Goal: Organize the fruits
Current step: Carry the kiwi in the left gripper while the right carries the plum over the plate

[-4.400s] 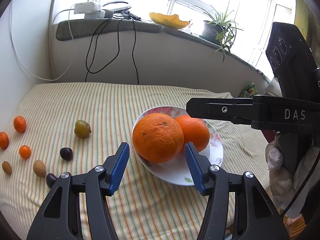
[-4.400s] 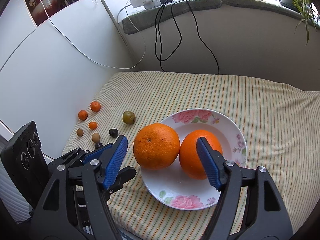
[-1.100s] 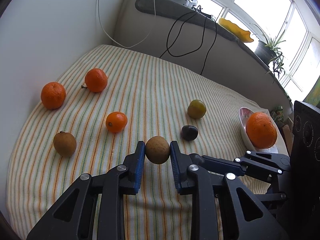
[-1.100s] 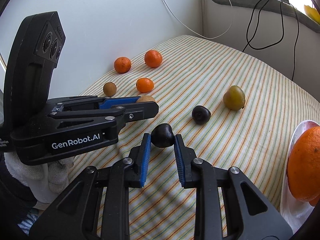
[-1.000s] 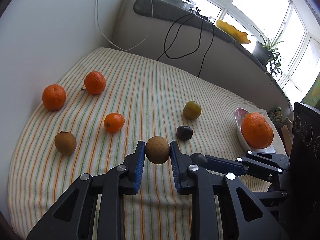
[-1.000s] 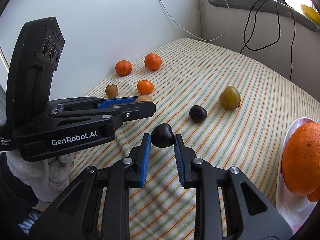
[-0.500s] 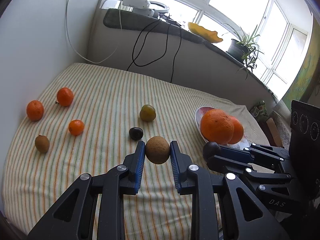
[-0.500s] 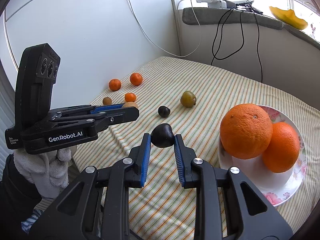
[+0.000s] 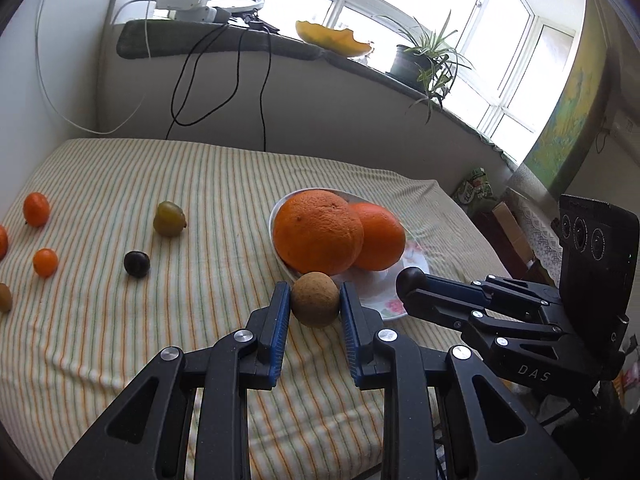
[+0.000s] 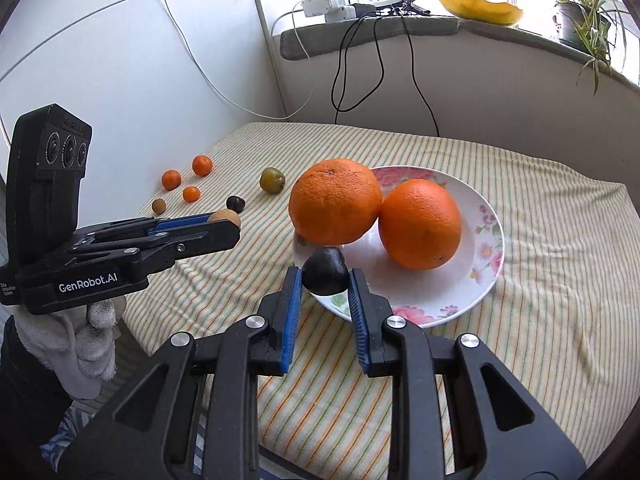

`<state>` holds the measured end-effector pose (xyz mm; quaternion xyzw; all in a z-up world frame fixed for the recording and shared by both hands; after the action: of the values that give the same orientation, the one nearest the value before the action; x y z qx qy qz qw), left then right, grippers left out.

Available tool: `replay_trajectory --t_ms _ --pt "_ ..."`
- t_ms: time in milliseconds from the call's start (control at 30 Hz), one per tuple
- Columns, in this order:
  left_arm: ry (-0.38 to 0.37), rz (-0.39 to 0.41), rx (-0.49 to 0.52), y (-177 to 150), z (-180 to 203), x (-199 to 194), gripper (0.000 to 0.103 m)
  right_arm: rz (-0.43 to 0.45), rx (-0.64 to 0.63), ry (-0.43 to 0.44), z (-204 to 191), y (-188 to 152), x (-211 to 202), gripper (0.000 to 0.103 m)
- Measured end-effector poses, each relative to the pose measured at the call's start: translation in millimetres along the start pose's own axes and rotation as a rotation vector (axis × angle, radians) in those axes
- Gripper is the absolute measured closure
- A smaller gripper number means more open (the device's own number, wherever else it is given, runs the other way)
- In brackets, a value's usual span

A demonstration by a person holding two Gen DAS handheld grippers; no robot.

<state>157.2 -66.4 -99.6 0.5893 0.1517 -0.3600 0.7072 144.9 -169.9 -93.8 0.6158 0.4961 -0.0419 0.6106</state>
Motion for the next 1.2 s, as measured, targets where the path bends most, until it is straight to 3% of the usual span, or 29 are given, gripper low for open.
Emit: replay_trajectory --t_ms 367,1200 --pt "-0.017 -0.03 0.079 0 52 29 0.079 0.02 0.064 -0.04 43 -2 -17 0.078" --pt "0.026 -0.039 0.136 -1 70 42 0.079 -0.001 0.099 -0.037 60 -3 -5 0.078"
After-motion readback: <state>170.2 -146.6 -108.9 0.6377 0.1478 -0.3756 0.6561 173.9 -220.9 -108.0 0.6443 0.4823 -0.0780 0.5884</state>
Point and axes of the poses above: each gripper's, at about its wrist camera, not at the fingertips, and x roughly the way its jaws point, z to its right, y to its top, the point moved 9 cm from there along x, roughly the way its jaws point, and after that the axes turned 7 degrees about y, right-handed, at the moved point
